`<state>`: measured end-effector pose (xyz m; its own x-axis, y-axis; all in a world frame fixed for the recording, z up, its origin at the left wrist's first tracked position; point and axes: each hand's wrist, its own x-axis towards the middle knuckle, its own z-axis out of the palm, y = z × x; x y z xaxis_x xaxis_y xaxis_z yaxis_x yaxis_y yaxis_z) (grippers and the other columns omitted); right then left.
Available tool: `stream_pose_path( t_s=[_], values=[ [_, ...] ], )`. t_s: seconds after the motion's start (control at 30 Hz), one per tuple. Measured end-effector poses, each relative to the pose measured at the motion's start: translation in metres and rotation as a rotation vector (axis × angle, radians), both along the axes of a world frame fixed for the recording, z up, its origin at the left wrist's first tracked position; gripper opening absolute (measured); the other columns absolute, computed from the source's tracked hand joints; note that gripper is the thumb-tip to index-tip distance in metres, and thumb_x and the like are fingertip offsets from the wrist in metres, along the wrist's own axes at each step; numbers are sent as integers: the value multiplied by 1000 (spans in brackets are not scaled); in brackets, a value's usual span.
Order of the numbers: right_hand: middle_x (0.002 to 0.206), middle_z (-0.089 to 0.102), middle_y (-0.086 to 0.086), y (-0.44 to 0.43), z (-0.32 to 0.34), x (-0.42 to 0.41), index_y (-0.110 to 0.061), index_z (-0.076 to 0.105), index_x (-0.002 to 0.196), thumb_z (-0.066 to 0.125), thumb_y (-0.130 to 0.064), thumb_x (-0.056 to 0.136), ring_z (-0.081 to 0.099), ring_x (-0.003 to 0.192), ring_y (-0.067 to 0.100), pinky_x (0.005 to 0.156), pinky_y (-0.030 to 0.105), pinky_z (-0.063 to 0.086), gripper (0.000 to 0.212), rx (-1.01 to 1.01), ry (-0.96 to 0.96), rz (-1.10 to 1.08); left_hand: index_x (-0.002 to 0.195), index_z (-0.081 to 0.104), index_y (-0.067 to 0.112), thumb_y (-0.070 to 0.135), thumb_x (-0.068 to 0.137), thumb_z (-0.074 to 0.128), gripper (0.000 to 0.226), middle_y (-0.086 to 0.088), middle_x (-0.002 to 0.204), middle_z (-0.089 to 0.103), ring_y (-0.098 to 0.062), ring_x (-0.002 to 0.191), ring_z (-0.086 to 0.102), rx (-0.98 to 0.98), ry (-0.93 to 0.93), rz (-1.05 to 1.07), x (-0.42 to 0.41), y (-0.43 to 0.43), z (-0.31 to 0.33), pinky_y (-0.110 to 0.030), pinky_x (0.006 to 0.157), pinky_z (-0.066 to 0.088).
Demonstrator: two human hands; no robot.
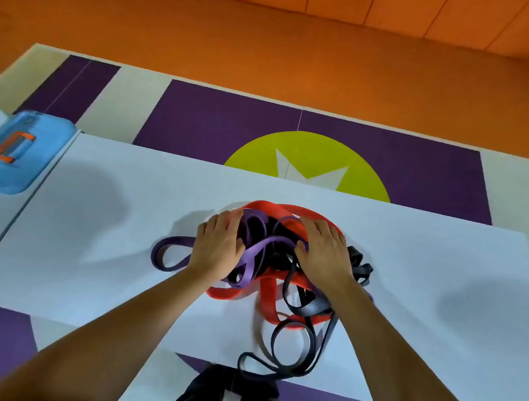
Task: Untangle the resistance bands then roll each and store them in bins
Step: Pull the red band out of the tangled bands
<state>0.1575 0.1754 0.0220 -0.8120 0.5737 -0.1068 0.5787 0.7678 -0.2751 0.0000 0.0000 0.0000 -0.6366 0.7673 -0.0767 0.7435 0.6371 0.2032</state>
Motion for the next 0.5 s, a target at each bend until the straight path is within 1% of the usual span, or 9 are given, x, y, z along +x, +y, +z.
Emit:
stream_pose_path(
  t_s=[0.07,0.13,0.17,0.23,0.3,0.33,0.4,0.47,0.5],
  values=[
    [144,51,10,7,-2,-12,-21,43,149,57,-31,96,50,129,36,108,49,39,56,-72,-21,-42,150,36,15,28,96,53,58,-13,137,53,-38,124,52,10,-158,200,-6,2,3,-52,100,43],
    [147,48,13,12,-5,-18,-19,38,153,56,-31,98,46,134,38,111,51,37,59,-150,-93,-89,148,35,12,31,99,48,54,-17,136,53,-42,125,50,-53,-302,341,-15,-1,2,-54,101,42],
    [147,48,14,12,-8,-19,-18,37,154,55,-30,99,46,134,39,111,52,38,59,-188,-122,-94,144,37,10,33,98,48,53,-19,133,55,-44,122,50,-89,-356,352,-17,-2,1,-55,100,44],
    [140,55,15,6,-14,-13,-18,40,152,55,-25,98,51,130,40,109,51,42,57,-235,-146,-68,137,42,7,35,93,57,54,-19,128,55,-43,118,53,-154,-434,352,-13,-9,-3,-55,96,48],
    [133,60,14,-3,-17,-7,-16,48,147,55,-19,97,58,121,36,104,46,46,51,-329,-108,-67,133,45,8,35,86,65,58,-18,126,51,-43,115,56,-186,-533,391,-7,-19,-5,-53,95,51],
    [133,61,14,-8,-18,-5,-15,51,146,56,-17,97,59,118,35,103,44,47,49,-392,-89,-79,131,47,9,33,84,66,57,-18,124,50,-43,113,57,-207,-572,420,-6,-24,-7,-52,94,52],
    [134,58,14,-20,-20,-2,-14,53,143,57,-18,97,59,118,34,103,44,48,46,-464,-103,-68,125,52,11,30,81,63,49,-18,118,53,-43,109,59,-218,-581,430,-8,-31,-10,-51,89,54],
    [126,58,16,-27,-25,4,-15,56,139,56,-20,97,58,116,38,100,48,49,42,-442,-163,-17,120,58,14,36,73,60,51,-16,112,58,-41,108,59,-177,-562,437,-11,-34,-7,-48,88,54],
    [120,58,16,-29,-27,7,-16,58,134,56,-20,97,59,113,39,96,47,49,38,-417,-196,-1,119,60,16,40,70,60,54,-15,112,59,-40,109,58,-148,-544,454,-12,-33,-3,-47,89,53]
  ],
)
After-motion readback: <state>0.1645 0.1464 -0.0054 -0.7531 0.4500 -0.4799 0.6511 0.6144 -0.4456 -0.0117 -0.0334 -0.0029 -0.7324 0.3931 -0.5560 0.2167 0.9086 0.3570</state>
